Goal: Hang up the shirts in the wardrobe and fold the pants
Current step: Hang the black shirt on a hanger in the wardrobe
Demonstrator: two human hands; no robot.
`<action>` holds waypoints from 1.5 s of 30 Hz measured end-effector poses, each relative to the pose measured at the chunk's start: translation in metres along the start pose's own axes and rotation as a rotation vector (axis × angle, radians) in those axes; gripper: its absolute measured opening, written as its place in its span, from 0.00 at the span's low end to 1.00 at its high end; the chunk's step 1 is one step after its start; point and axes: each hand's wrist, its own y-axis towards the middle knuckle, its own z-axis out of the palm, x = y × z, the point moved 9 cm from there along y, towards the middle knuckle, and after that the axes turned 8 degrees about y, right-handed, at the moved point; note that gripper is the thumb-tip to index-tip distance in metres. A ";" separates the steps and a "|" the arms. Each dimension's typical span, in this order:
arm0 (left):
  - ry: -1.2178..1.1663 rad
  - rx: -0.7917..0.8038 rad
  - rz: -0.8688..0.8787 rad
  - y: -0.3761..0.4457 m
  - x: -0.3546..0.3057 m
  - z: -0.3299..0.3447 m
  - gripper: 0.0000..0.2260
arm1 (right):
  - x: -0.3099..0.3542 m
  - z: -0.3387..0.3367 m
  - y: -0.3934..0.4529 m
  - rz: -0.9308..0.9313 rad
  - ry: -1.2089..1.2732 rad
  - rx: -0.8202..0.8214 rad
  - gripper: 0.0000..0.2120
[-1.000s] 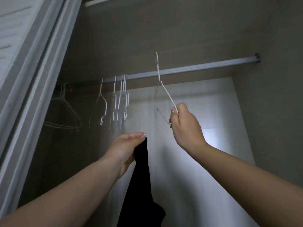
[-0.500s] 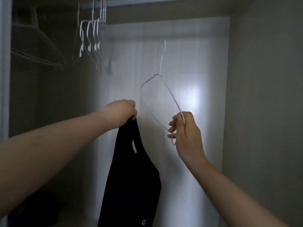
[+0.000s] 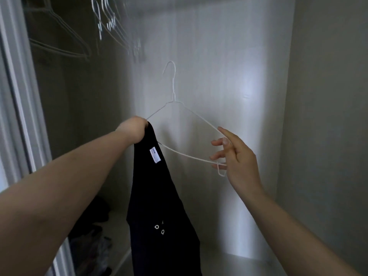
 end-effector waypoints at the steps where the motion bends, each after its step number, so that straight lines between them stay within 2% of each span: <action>1: -0.035 0.008 -0.024 -0.001 0.006 0.004 0.17 | 0.001 -0.002 -0.001 -0.005 0.003 0.001 0.17; 6: 0.010 0.029 -0.070 -0.015 0.030 0.013 0.19 | 0.009 -0.008 -0.004 -0.044 0.079 0.015 0.18; 12: 0.074 0.068 -0.183 -0.027 0.062 0.014 0.13 | 0.014 -0.004 -0.011 -0.039 0.169 0.044 0.17; 20: -0.030 0.089 -0.278 -0.035 0.101 0.025 0.10 | 0.020 -0.006 -0.013 -0.014 0.226 0.093 0.16; 24: -0.130 0.018 -0.238 -0.033 0.101 0.024 0.09 | 0.017 0.000 -0.015 0.012 0.226 0.124 0.16; 32: -0.248 -0.096 -0.013 -0.032 0.063 -0.001 0.07 | 0.000 0.003 -0.016 0.095 0.247 0.122 0.14; 36: -0.393 -0.095 0.060 -0.036 0.042 -0.007 0.10 | -0.005 0.008 -0.017 0.074 0.196 0.142 0.16; 40: -0.617 -0.050 0.037 -0.039 0.022 -0.009 0.16 | -0.013 0.016 -0.020 0.037 0.163 0.174 0.16; 45: -1.053 0.125 0.015 -0.042 -0.014 -0.003 0.12 | -0.031 0.023 -0.026 0.042 0.124 0.200 0.16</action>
